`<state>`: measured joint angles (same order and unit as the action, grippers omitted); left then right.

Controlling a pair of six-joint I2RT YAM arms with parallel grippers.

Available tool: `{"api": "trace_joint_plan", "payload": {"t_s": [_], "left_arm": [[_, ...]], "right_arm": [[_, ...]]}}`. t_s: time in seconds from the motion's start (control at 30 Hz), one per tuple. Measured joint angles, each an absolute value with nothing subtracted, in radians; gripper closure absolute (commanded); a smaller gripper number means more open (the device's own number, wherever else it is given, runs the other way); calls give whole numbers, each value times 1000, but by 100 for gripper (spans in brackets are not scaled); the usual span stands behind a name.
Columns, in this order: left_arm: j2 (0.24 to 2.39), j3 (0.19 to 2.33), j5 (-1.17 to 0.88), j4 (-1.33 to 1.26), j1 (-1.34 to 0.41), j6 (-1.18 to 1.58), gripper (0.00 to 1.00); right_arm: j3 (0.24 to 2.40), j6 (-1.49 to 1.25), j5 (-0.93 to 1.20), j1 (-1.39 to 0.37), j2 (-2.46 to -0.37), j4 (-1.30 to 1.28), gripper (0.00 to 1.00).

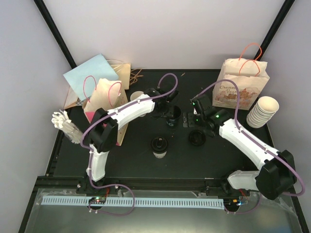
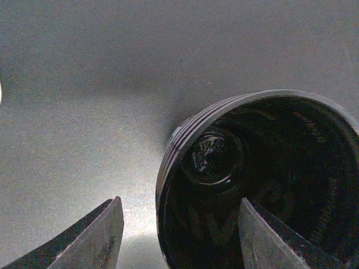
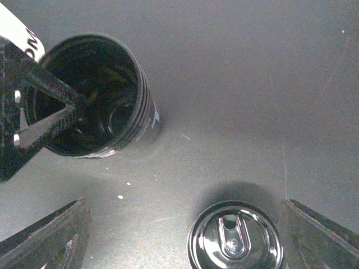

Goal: Pack the takeout coffee

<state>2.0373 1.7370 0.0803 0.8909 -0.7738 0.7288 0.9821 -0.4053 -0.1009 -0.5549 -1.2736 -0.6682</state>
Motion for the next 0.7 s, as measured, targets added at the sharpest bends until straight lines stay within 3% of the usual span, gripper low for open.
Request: {"api": "trace_joint_plan", "payload": {"t_s": [0.17, 0.4, 0.7], "left_arm": [[1966, 1736, 96, 910, -774, 719, 35], [1683, 1689, 159, 907, -774, 708, 28], [1351, 1412, 207, 835, -767, 649, 22]], "right_arm": [[1015, -400, -95, -555, -1278, -659, 6], [1124, -387, -107, -554, -1378, -694, 12], [1272, -358, -108, -555, -1574, -746, 21]]}}
